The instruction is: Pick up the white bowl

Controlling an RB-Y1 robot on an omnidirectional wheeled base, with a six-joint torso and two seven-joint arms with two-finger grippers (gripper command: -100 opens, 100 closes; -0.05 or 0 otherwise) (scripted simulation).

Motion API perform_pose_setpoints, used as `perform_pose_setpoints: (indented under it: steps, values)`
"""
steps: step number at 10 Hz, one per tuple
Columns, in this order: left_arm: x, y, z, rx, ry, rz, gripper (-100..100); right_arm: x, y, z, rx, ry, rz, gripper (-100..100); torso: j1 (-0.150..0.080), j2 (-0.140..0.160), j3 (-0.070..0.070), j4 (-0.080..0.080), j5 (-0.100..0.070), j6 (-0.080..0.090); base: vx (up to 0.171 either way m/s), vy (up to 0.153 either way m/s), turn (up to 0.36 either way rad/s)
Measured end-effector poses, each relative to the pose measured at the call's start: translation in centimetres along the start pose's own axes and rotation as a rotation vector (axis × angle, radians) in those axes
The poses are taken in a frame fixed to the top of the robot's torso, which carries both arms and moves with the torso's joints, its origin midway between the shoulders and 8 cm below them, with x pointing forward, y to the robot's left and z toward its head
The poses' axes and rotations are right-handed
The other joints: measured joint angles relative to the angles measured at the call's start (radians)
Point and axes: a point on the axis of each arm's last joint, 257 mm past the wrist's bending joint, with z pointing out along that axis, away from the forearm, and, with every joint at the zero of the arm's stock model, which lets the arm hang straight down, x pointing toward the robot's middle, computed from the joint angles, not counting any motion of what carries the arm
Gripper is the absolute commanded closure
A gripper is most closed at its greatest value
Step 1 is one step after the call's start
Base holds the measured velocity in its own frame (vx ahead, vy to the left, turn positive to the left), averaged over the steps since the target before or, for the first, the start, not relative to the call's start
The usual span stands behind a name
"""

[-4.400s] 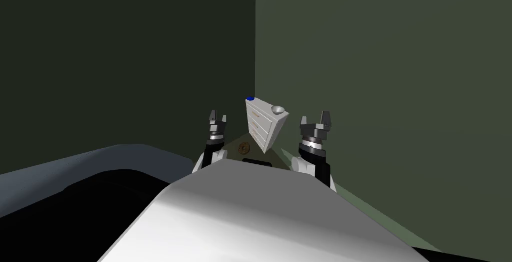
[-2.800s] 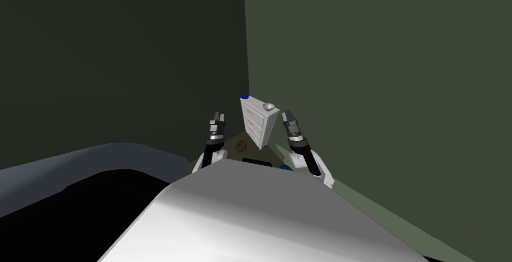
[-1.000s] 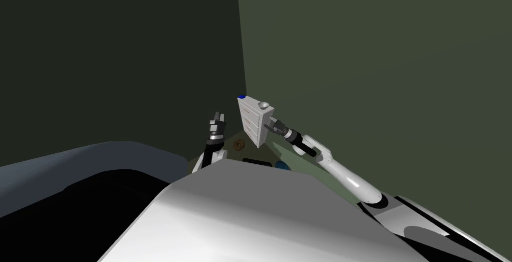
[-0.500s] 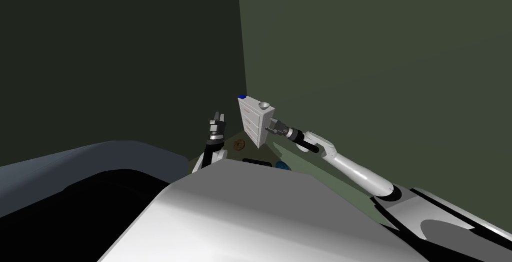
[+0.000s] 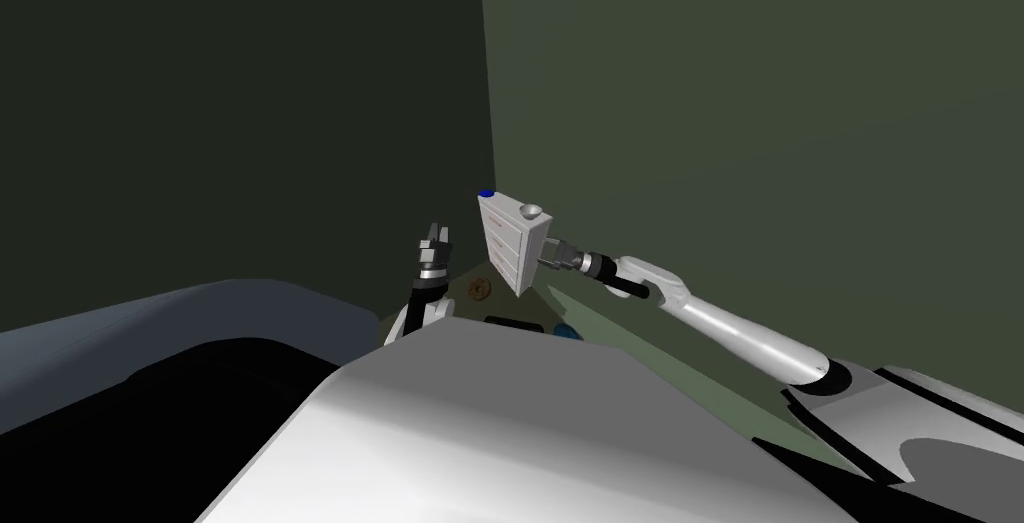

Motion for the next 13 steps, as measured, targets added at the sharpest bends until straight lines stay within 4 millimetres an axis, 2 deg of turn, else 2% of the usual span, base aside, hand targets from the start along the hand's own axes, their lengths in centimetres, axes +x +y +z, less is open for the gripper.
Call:
perform_pose_setpoints:
  steps: [4, 7, 9, 13]
  values:
    - [0.0, 0.0, 0.0, 0.000, 0.000, 0.000, 0, 3.0, -1.9, -3.0, -0.052, 0.148, -0.162, -100, 0.002, -0.002, -0.001, 0.000, 0.000, 0.000, 0.036, 0.054, 0.043]
    - [0.0, 0.0, 0.0, 0.000, 0.000, 0.000, 0, 3.7, -3.5, -5.2, -0.076, 0.227, -0.251, -100, 0.001, -0.001, 0.000, 0.000, 0.000, 0.000, 0.026, 0.042, 0.034]
    - [0.0, 0.0, 0.0, 0.000, 0.000, 0.000, 0, 4.9, -4.8, -7.6, -0.093, 0.301, -0.315, -100, 0.003, -0.001, -0.001, 0.000, 0.001, 0.000, 0.047, 0.068, 0.059]
    - [0.0, 0.0, 0.0, 0.000, 0.000, 0.000, 0, 6.0, -8.0, -12.6, -0.126, 0.444, -0.436, -100, 0.004, -0.003, -0.002, -0.001, 0.001, 0.000, 0.062, 0.084, 0.063]
